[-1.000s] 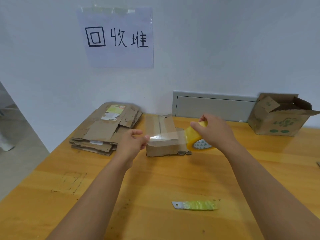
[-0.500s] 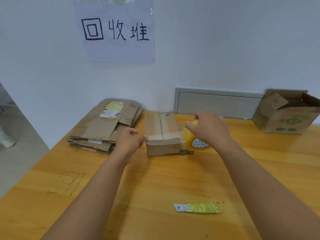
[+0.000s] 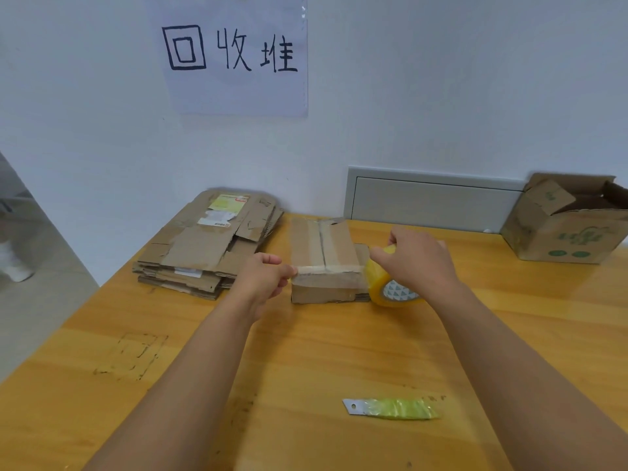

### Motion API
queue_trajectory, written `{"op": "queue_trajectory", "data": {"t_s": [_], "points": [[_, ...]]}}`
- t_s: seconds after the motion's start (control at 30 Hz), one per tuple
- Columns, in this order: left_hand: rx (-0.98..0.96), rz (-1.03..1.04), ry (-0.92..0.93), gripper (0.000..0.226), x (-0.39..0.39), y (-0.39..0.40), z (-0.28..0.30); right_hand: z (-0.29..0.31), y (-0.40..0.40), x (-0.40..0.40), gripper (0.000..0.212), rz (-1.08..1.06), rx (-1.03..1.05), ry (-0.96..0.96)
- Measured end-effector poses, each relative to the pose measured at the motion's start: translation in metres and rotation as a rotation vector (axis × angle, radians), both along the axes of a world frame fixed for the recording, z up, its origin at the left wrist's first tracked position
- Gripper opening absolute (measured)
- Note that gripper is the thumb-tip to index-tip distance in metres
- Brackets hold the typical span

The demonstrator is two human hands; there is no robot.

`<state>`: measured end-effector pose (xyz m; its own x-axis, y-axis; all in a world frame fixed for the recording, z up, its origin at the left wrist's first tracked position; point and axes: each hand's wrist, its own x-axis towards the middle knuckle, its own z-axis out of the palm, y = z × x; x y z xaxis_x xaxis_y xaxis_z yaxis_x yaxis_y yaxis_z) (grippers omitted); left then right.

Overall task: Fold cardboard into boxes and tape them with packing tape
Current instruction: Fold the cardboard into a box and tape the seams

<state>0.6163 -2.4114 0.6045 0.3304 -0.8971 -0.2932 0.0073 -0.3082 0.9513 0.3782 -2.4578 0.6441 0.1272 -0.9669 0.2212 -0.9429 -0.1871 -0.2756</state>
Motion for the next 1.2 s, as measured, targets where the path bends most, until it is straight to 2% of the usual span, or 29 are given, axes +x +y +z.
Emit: {"op": "queue_trajectory", "data": {"t_s": [0.07, 0.27, 0.37, 0.43, 0.47, 0.53, 0.57, 0.6, 0.67, 0.7, 0.77, 0.97, 1.2], "points": [[0.043, -0.016, 0.053, 0.026, 0.0, 0.0, 0.0, -0.005, -0.001, -0.002, 0.028, -0.003, 0.006, -0.011], [0.163, -0.108, 0.371, 0.023, 0.003, 0.008, -0.001, -0.012, -0.004, -0.008, 0.027, 0.006, 0.016, -0.053], [0.098, -0.093, 0.348, 0.017, -0.002, 0.011, -0.004, -0.011, -0.004, -0.008, 0.027, 0.01, 0.013, -0.059], [-0.019, 0.041, 0.12, 0.01, -0.01, 0.013, -0.005, -0.01, -0.003, -0.009, 0.027, 0.0, 0.016, -0.059], [-0.125, 0.136, -0.084, 0.012, -0.014, 0.014, -0.006, -0.01, -0.003, -0.009, 0.027, -0.004, 0.019, -0.06], [-0.486, 0.2, -0.625, 0.019, -0.026, 0.024, -0.005, -0.01, -0.003, -0.009, 0.028, -0.01, 0.021, -0.066], [-0.669, 0.136, -0.855, 0.024, -0.033, 0.027, -0.007, -0.01, -0.003, -0.009, 0.028, -0.012, 0.02, -0.068], [-0.767, 0.01, -1.037, 0.03, -0.04, 0.028, -0.012, -0.011, -0.003, -0.008, 0.027, -0.013, 0.016, -0.068], [-0.713, -0.233, -1.287, 0.045, -0.054, 0.023, -0.025, -0.011, -0.001, -0.007, 0.027, -0.015, 0.004, -0.062], [-0.652, -0.285, -1.381, 0.051, -0.058, 0.019, -0.034, -0.01, 0.0, -0.007, 0.027, -0.018, -0.002, -0.061], [-0.581, -0.292, -1.5, 0.055, -0.06, 0.011, -0.046, -0.01, 0.002, -0.008, 0.027, -0.026, -0.001, -0.065], [-0.588, -0.159, -1.641, 0.029, -0.075, -0.002, -0.042, -0.01, 0.0, -0.012, 0.034, -0.026, 0.02, -0.08], [-0.68, -0.193, -1.68, 0.042, -0.075, 0.002, -0.037, -0.006, 0.003, -0.017, 0.04, 0.005, 0.088, -0.047]]}}
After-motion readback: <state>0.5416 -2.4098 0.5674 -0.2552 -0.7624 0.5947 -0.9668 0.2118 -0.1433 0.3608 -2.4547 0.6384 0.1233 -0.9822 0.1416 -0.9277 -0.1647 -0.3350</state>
